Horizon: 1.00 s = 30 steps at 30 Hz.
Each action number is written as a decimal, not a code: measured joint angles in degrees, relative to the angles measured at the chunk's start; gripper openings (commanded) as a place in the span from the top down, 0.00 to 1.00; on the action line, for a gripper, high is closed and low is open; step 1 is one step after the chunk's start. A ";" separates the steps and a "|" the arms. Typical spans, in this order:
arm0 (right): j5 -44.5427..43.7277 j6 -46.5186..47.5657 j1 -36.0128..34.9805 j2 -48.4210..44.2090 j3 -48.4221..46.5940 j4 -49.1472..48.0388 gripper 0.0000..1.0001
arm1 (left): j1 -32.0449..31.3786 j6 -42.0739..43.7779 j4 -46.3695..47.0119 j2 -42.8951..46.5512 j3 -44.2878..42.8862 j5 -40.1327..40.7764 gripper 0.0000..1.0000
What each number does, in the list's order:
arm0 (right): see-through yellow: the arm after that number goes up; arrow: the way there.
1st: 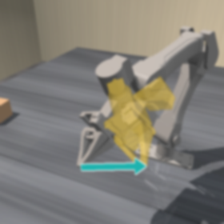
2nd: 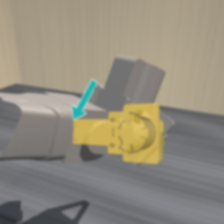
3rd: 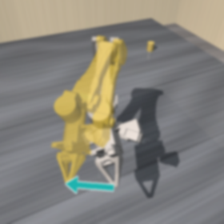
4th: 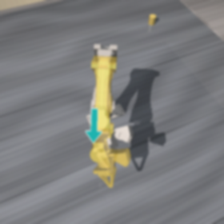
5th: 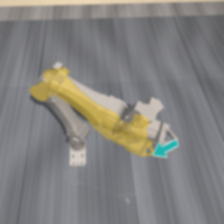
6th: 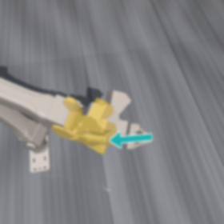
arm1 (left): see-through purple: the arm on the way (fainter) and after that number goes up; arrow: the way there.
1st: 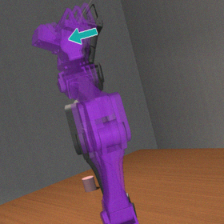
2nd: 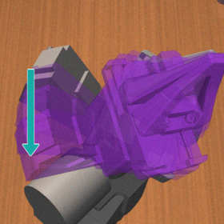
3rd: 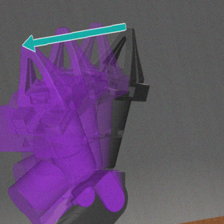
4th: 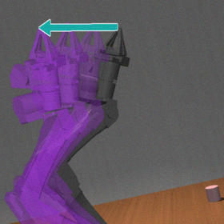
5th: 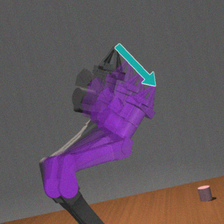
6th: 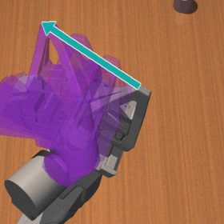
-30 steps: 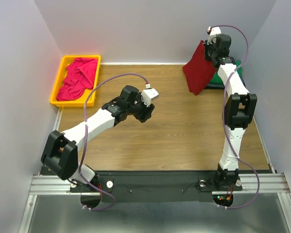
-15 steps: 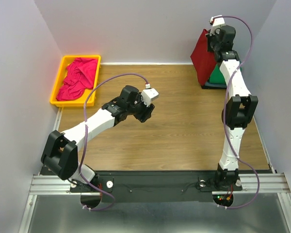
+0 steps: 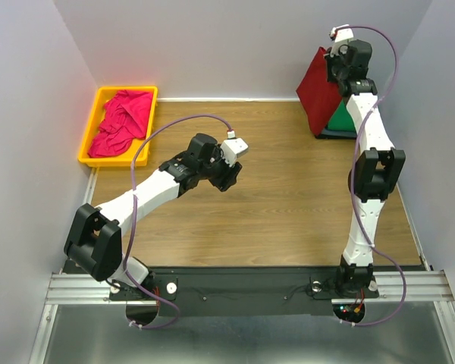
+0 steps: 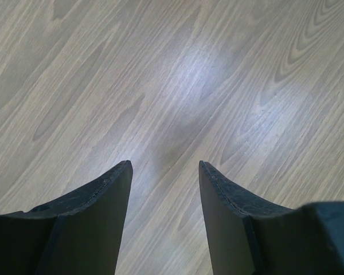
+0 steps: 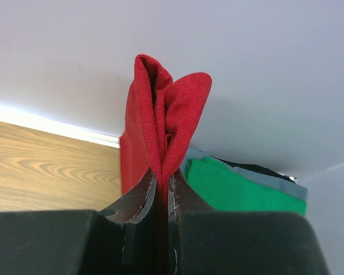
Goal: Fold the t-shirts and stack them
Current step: Neatly place the folded tshirt to the corner
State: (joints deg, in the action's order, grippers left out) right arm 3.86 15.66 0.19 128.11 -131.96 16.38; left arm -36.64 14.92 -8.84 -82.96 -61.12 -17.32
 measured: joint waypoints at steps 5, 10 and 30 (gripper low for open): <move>0.00 0.02 1.77 0.00 0.00 0.09 0.99 | 0.00 0.00 0.00 -0.02 0.00 -0.15 0.39; 0.13 -0.02 3.82 0.00 -1.20 0.98 0.99 | 0.00 0.00 -0.04 -0.15 0.00 -0.24 0.39; 4.39 2.43 12.20 6.64 -5.57 0.76 0.99 | 0.00 0.00 -1.11 -2.93 -1.33 -1.38 0.38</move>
State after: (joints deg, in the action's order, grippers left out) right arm 8.25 18.09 12.38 134.76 -137.53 17.15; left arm -36.64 14.92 -9.96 -85.89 -62.46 -18.70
